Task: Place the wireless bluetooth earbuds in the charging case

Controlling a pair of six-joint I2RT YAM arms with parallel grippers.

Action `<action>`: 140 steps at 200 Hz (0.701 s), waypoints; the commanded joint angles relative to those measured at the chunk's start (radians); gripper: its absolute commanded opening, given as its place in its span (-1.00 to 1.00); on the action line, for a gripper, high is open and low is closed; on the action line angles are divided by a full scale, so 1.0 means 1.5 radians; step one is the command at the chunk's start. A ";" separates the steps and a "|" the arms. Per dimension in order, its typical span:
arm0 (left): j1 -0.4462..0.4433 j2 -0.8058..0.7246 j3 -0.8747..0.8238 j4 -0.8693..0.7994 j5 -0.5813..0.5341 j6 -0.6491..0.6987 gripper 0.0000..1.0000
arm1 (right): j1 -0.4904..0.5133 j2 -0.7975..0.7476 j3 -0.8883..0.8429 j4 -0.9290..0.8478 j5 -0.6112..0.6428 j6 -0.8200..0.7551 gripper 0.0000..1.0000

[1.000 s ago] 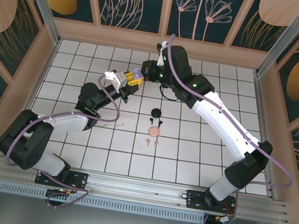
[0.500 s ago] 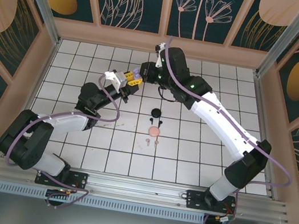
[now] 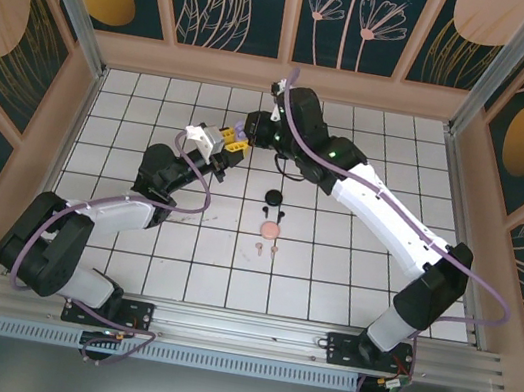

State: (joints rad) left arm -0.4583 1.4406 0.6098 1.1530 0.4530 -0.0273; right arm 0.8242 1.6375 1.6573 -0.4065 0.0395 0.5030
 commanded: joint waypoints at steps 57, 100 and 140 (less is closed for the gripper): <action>-0.003 -0.019 0.018 0.039 0.004 -0.006 -1.00 | 0.057 0.020 -0.015 -0.030 0.084 -0.042 -0.72; -0.003 -0.021 0.022 0.038 0.004 -0.008 -1.00 | 0.080 0.007 -0.061 -0.036 0.114 -0.029 -0.72; -0.004 -0.020 0.023 0.035 0.006 -0.011 -1.00 | 0.079 0.004 -0.056 -0.033 0.103 -0.019 -0.66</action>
State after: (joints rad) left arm -0.4576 1.4361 0.6090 1.0973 0.4576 -0.0319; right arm 0.9100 1.6371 1.5925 -0.3832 0.2516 0.4622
